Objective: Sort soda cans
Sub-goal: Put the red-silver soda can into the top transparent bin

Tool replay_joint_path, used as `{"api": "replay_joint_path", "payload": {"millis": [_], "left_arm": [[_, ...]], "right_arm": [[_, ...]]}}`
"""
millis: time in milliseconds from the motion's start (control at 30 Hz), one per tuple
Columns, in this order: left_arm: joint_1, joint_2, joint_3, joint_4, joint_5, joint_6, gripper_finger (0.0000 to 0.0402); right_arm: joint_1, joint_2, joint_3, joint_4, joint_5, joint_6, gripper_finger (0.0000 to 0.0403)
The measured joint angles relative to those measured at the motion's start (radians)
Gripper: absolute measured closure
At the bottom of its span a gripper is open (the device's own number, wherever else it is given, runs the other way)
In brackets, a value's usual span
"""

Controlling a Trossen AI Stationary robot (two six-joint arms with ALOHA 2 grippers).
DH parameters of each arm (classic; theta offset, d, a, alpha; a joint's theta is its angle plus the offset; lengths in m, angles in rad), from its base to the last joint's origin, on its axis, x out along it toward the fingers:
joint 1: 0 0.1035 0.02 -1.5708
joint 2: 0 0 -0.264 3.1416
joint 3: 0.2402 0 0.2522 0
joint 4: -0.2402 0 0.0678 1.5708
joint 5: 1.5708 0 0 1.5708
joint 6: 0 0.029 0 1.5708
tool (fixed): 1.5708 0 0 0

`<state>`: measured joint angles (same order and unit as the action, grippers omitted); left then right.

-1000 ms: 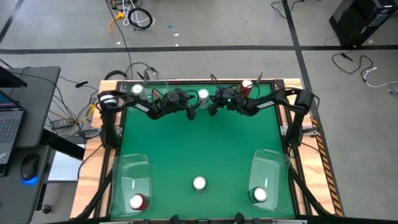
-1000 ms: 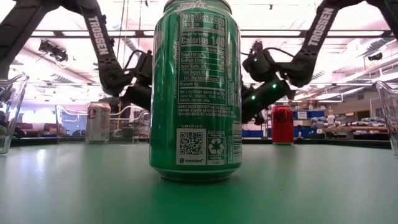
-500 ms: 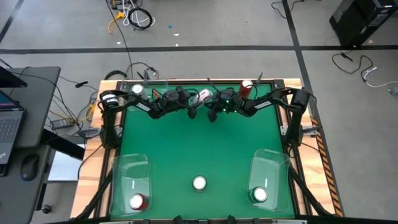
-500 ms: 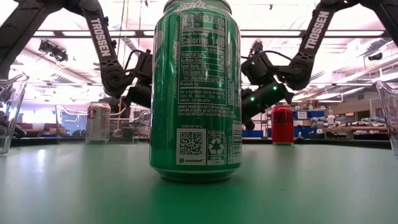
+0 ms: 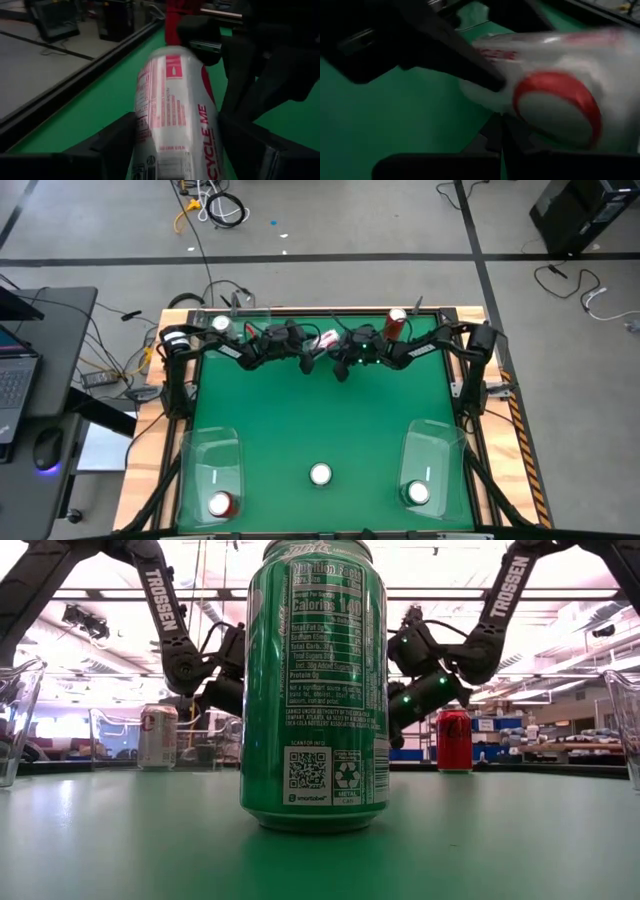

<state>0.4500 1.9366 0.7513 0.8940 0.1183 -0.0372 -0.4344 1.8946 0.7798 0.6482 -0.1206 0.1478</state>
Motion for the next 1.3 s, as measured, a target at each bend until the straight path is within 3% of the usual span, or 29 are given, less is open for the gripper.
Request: {"api": "replay_joint_path", "payload": {"millis": [533,767,1033,1133,1300], "left_arm": [[-0.005,-0.010,0.008,-0.139,0.106,0.003,0.0172],[-0.006,-0.011,0.080,-0.307,0.214,-0.021,0.0164],[-0.010,-0.006,0.224,-0.531,0.345,-0.035,0.0155],[-0.010,-0.006,0.289,-0.661,0.346,0.010,0.0143],[-0.013,-0.003,0.389,-0.859,0.338,0.080,0.0123]], "right_arm": [[0.025,-0.047,0.011,-0.071,-0.051,0.014,0.0385],[0.029,-0.238,0.022,-0.259,-0.002,-0.041,0.0309],[0.042,-0.409,0.018,-0.559,-0.014,-0.063,0.0206],[0.057,-0.445,0.015,-0.655,-0.015,-0.065,0.0182],[0.067,-0.469,0.015,-0.815,0.106,-0.015,0.0174]]}}
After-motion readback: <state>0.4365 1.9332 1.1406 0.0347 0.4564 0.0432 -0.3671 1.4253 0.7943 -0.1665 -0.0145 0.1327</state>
